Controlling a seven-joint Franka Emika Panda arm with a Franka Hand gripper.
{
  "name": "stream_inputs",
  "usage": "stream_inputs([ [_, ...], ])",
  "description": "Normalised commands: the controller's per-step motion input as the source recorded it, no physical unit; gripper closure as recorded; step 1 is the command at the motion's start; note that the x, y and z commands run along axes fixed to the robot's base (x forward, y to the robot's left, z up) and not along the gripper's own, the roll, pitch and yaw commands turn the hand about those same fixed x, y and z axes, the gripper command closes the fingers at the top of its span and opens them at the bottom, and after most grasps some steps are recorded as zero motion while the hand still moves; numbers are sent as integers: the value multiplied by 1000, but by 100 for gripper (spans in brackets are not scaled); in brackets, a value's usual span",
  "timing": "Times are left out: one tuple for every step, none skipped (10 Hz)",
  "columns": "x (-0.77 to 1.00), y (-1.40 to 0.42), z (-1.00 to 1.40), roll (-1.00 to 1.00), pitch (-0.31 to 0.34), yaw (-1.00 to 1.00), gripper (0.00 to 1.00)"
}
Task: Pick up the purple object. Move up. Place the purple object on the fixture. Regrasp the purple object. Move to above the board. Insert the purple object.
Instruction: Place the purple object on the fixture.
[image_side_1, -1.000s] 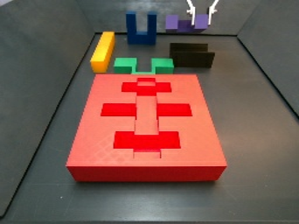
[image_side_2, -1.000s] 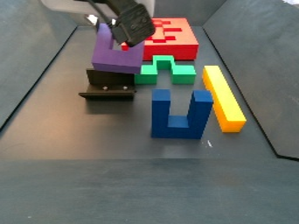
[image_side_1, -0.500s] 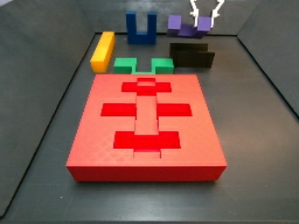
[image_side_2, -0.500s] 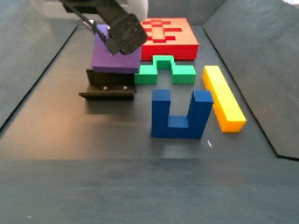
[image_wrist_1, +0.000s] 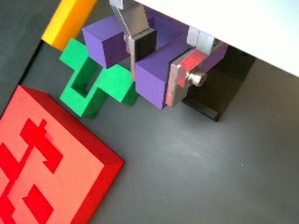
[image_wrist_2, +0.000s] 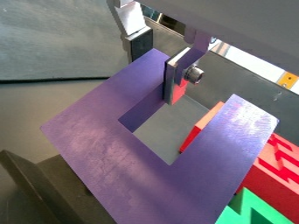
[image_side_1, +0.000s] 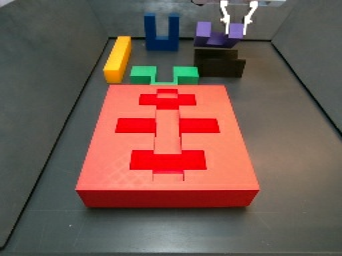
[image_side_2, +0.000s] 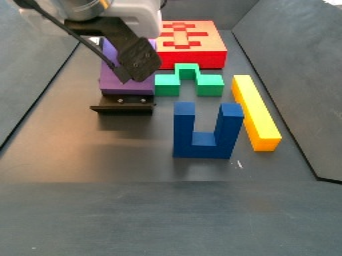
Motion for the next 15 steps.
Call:
stream_inputs([
  [854, 0, -234, 0, 0, 0, 100],
  [814, 0, -249, -91, 0, -31, 100],
  [780, 0, -149, -211, -77, -114, 100],
  [643, 0, 0, -280, -326, -171, 100],
  [654, 0, 49, -209, -337, -106, 100],
  [600, 0, 0, -49, -183, 0, 100],
  [169, -11, -77, 0, -14, 77, 100],
  [0, -34, -231, 80, 0, 303, 100],
  [-54, -86, -269, 206, 0, 337, 100],
  [-71, -37, -274, 314, 69, 217, 100],
  [0, 0, -140, 71, 80, 177, 100],
  [-34, 6, -74, 0, 6, 80, 100],
  [-6, 77, -20, -43, 0, 0, 100],
  [-71, 94, -43, -3, 0, 0, 100],
  [-57, 103, -74, 0, 20, -23, 100],
])
